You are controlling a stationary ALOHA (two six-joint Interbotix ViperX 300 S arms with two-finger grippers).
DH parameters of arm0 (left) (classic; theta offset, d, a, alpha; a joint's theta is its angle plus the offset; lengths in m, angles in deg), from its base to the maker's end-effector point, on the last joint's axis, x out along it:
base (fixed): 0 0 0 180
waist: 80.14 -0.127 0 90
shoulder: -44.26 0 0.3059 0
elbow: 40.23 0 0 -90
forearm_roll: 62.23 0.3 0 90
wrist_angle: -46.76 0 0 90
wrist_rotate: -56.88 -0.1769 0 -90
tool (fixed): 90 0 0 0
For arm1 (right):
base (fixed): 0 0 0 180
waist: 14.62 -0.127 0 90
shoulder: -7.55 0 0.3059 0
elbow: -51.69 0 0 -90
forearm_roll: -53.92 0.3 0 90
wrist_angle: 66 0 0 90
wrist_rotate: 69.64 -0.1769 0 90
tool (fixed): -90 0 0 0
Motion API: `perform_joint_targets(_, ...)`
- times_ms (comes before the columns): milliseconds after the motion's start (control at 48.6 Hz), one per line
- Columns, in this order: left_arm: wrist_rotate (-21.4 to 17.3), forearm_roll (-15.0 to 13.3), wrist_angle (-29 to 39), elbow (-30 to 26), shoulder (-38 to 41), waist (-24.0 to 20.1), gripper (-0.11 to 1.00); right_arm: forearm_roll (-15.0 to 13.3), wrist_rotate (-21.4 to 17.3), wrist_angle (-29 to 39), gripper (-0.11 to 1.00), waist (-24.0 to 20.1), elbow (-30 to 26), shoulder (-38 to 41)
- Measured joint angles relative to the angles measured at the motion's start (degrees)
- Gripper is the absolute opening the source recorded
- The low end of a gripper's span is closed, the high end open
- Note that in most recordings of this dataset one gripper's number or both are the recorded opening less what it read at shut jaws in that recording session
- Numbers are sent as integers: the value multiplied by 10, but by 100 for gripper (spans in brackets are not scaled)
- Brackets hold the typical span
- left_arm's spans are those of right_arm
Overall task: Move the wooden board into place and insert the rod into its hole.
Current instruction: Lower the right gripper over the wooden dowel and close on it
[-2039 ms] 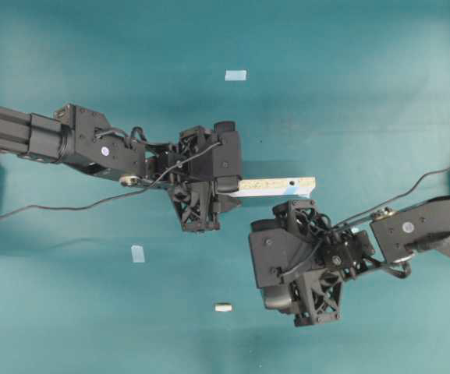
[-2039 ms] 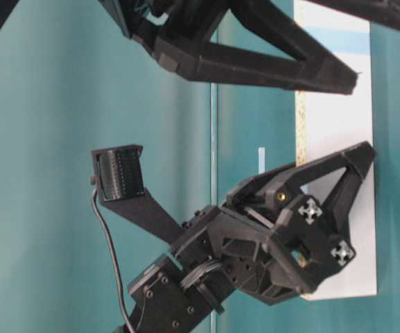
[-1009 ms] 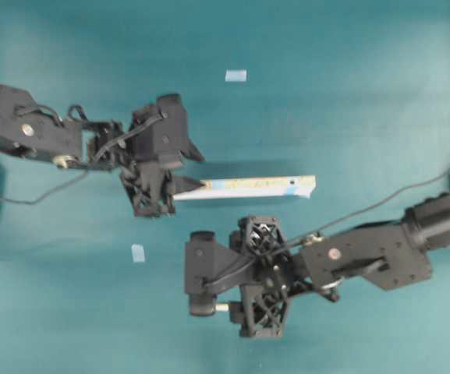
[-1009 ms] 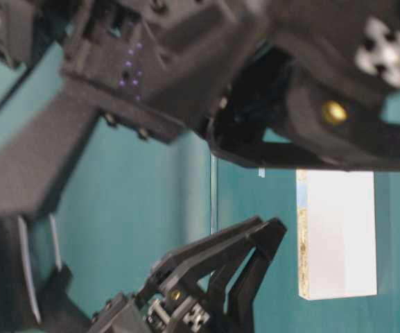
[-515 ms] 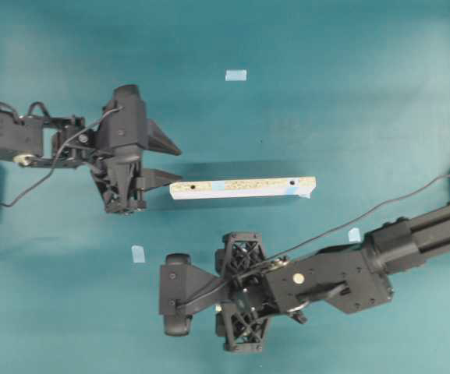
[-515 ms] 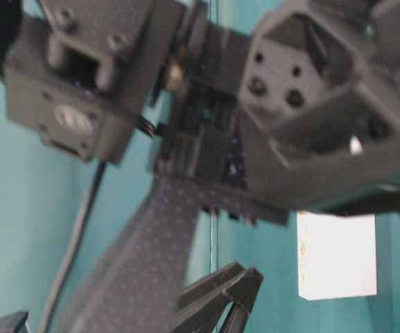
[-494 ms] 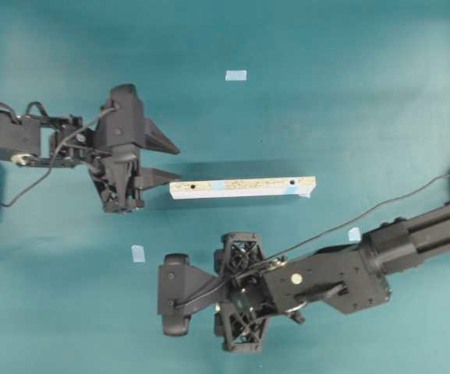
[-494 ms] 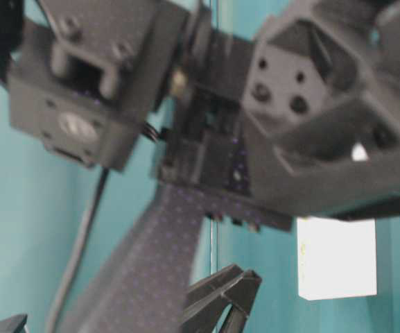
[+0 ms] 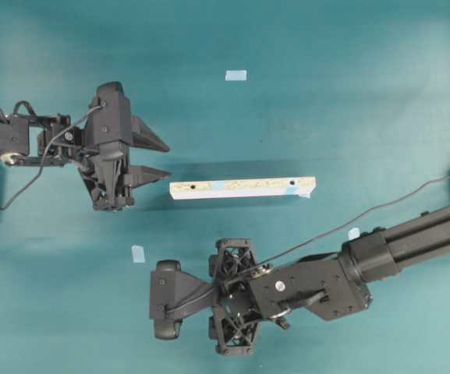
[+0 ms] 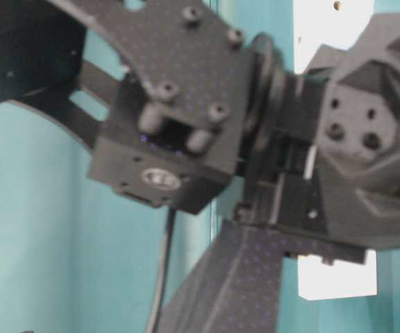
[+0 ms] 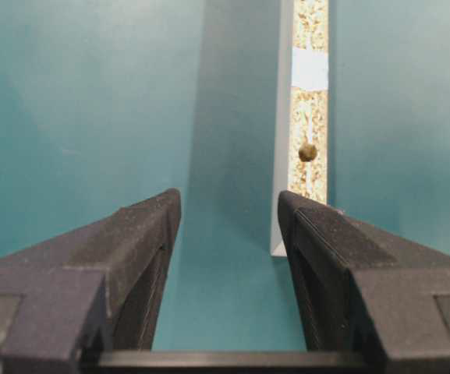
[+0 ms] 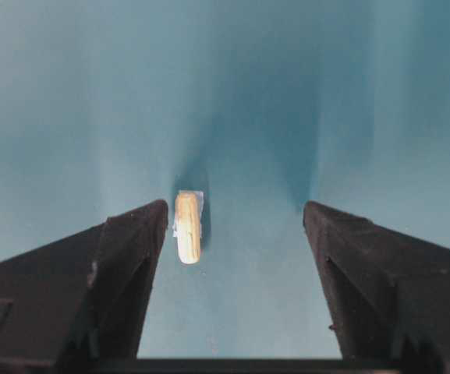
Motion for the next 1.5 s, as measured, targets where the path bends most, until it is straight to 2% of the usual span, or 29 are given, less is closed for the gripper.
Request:
perform_joint_targets(227, -1, 0, 0, 4, 0, 0, 52, 0, 0, 0, 74, -5, 0, 4)
perform_joint_targets(309, -1, 0, 0, 4, 0, 0, 52, 0, -1, -3, 65, -5, 0, 4)
perform_joint_targets(391, -1, 0, 0, 4, 0, 0, 52, 0, -1, -9, 52, -6, 0, 4)
perform_joint_targets(432, -1, 0, 0, 4, 0, 0, 53, 0, -1, -13, 50, -6, 0, 4)
perform_joint_targets(1009, -1, 0, 0, 4, 0, 0, 52, 0, -1, -29, 46, -7, -1, 11)
perform_joint_targets(1236, 0, 0, 0, 4, 1, 0, 52, 0, 1, -29, 26, -7, -2, 11)
perform_joint_targets(1503, 0, 0, 0, 4, 0, -1, 52, -1, 1, -29, 14, -9, -2, 12)
